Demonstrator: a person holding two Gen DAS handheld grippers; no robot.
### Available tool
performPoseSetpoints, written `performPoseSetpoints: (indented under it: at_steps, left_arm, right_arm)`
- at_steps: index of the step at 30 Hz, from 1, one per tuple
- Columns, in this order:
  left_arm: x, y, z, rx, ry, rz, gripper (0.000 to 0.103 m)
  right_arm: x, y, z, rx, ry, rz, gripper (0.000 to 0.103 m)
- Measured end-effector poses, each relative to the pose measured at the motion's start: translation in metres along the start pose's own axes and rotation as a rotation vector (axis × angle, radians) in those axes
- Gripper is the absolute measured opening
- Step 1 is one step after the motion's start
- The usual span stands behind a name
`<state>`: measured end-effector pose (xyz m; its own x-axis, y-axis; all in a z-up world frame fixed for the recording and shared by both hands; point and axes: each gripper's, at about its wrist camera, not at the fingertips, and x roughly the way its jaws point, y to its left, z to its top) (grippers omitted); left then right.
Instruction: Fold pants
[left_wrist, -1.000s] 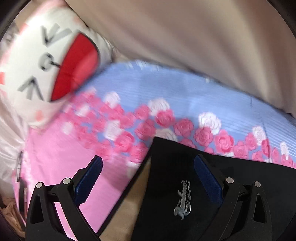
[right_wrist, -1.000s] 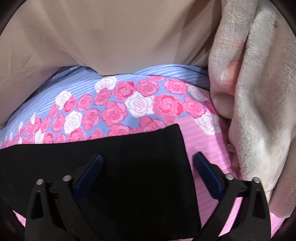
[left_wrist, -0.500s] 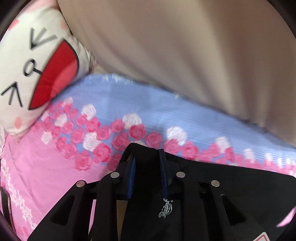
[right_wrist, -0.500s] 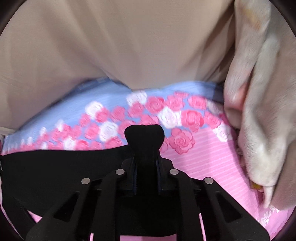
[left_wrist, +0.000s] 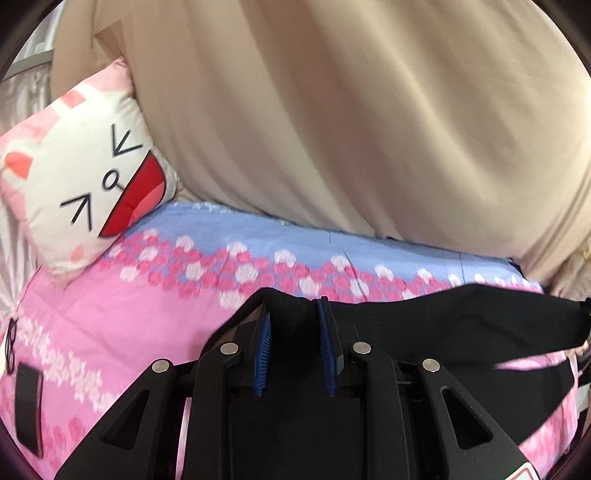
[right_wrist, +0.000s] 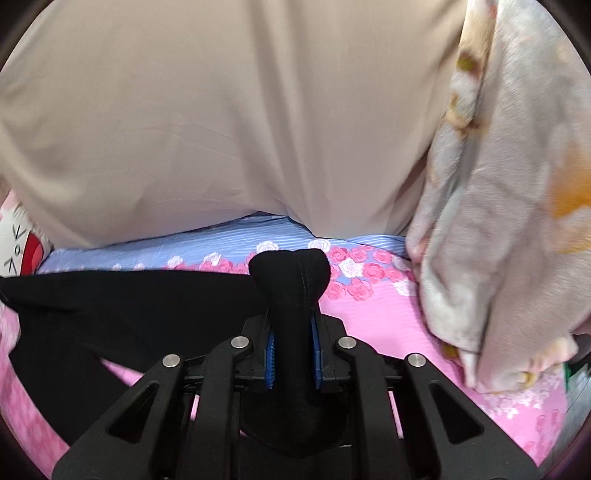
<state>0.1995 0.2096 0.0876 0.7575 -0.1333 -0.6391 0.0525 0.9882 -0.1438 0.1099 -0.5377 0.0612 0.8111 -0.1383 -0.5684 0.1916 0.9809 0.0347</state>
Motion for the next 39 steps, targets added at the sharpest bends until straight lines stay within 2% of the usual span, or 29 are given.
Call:
performPoseSetpoints:
  at_steps: [5, 10, 14, 15, 19, 21, 24, 25, 26, 28, 29, 30, 33, 34, 35, 37, 39]
  left_arm:
    - [-0.023, 0.022, -0.057, -0.006, 0.061, 0.007, 0.022]
    - [-0.032, 0.041, -0.120, -0.033, 0.135, 0.021, 0.022]
    - [-0.024, 0.058, -0.152, -0.079, 0.177, 0.065, 0.022]
    - [-0.022, 0.061, -0.155, -0.088, 0.183, 0.069, 0.022]
    - [-0.018, 0.065, -0.154, -0.084, 0.190, 0.087, 0.023]
    - [-0.018, 0.063, -0.156, -0.067, 0.197, 0.094, 0.023]
    - [-0.015, 0.065, -0.168, -0.055, 0.220, 0.106, 0.023]
    - [-0.013, 0.067, -0.173, -0.058, 0.230, 0.108, 0.023]
    - [-0.012, 0.069, -0.177, -0.063, 0.240, 0.106, 0.023]
    - [-0.008, 0.074, -0.181, -0.070, 0.259, 0.108, 0.023]
    - [-0.006, 0.075, -0.179, -0.072, 0.266, 0.109, 0.023]
    - [-0.006, 0.076, -0.176, -0.072, 0.266, 0.110, 0.023]
    - [-0.012, 0.073, -0.162, -0.060, 0.244, 0.121, 0.023]
    - [-0.014, 0.071, -0.157, -0.051, 0.235, 0.124, 0.023]
    - [-0.016, 0.069, -0.154, -0.043, 0.226, 0.126, 0.023]
    - [-0.016, 0.068, -0.151, -0.038, 0.228, 0.134, 0.023]
    - [-0.011, 0.069, -0.152, -0.047, 0.244, 0.139, 0.023]
  right_arm:
    - [-0.029, -0.010, -0.044, -0.027, 0.019, 0.000, 0.013]
    - [-0.032, -0.013, -0.083, -0.019, 0.051, -0.008, 0.013]
    - [-0.024, -0.010, -0.087, -0.035, 0.061, -0.080, 0.013]
    - [-0.026, -0.008, -0.081, -0.037, 0.045, -0.092, 0.013]
    - [-0.081, 0.012, -0.049, -0.095, -0.205, -0.056, 0.014]
    - [-0.097, 0.020, -0.058, -0.182, -0.240, -0.107, 0.016]
    - [-0.086, 0.007, -0.102, -0.220, -0.129, -0.159, 0.020]
    - [-0.073, -0.006, -0.130, -0.211, -0.034, -0.190, 0.021]
    - [-0.064, -0.014, -0.149, -0.200, 0.029, -0.205, 0.027]
    - [-0.057, -0.030, -0.182, -0.160, 0.109, -0.234, 0.040]
    - [-0.061, -0.035, -0.191, -0.134, 0.109, -0.243, 0.049]
    - [-0.072, -0.039, -0.195, -0.099, 0.084, -0.249, 0.057]
    - [-0.103, -0.053, -0.194, 0.007, 0.023, -0.252, 0.073]
    - [-0.115, -0.063, -0.192, 0.068, -0.008, -0.230, 0.076]
    - [-0.129, -0.073, -0.192, 0.136, -0.043, -0.198, 0.086]
    - [-0.149, -0.094, -0.191, 0.279, -0.113, -0.130, 0.088]
    - [-0.151, -0.119, -0.182, 0.482, -0.119, -0.011, 0.088]
